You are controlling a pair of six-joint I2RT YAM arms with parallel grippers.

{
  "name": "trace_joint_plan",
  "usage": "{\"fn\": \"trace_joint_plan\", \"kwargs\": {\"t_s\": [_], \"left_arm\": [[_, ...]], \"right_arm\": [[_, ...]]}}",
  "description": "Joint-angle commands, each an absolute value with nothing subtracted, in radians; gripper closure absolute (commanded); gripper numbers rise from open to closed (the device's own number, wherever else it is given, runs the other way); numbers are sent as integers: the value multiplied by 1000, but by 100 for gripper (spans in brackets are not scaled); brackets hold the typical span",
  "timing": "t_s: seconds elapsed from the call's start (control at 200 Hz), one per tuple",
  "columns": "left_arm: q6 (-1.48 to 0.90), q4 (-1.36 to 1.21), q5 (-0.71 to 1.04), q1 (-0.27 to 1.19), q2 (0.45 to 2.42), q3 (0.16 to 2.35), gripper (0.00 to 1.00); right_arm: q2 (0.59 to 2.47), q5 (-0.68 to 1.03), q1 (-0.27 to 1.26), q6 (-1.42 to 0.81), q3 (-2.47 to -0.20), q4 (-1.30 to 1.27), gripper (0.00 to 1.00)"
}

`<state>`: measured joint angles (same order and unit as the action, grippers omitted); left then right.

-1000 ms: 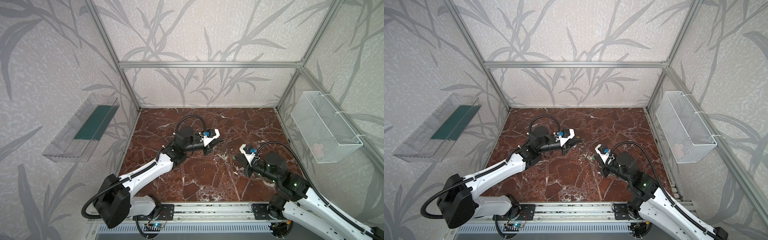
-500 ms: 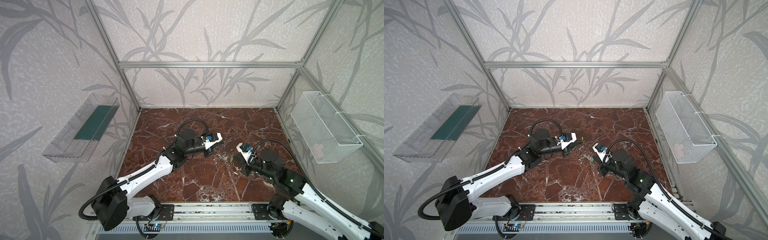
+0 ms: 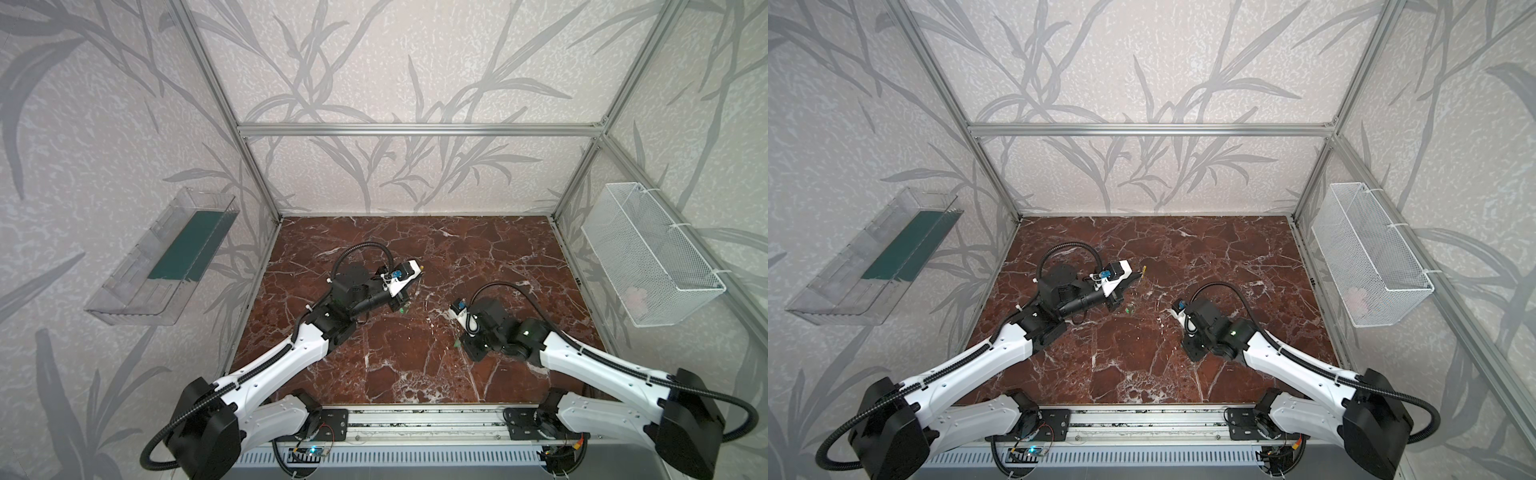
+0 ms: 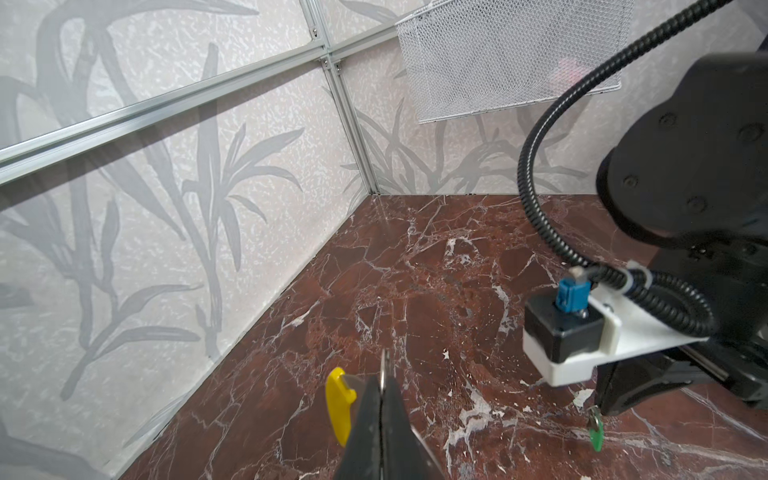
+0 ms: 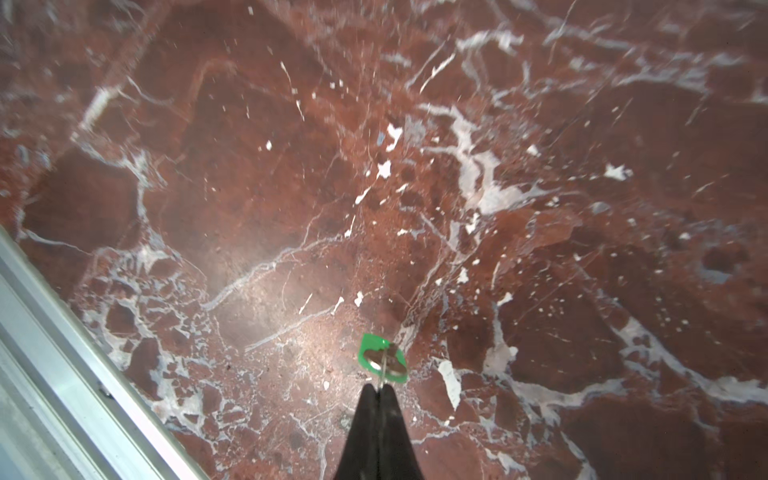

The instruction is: Put the keys on the keyring

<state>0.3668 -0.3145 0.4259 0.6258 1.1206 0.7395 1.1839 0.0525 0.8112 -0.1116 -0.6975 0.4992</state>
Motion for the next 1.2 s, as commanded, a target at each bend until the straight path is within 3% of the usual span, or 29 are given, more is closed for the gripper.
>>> {"fn": "trace_joint_plan", "kwargs": {"t_s": [0.0,0.375,0.555,0.785,0.985,1.195], "left_arm": [[374,-349,402,614,1080,726,100],[387,-331,401,598,1033,704,100],[396,-319,400,590,1022,701,100],[397,-321,403,573,1021,704,100],[396,-330,419,558,1031,709,100],[390,-343,437,550,1049,712,100]], "right_arm": [[1292,61,851,-100,-790,572,100],[1579,55,888,-55,-904,478,100],[1630,55,894,-39,-906,400,100],[1579,-2,890,-48,-879,359,79],[1510,-5,882,-109,-829,319,70],[1486,31,869,-186,-798,289,69]]}}
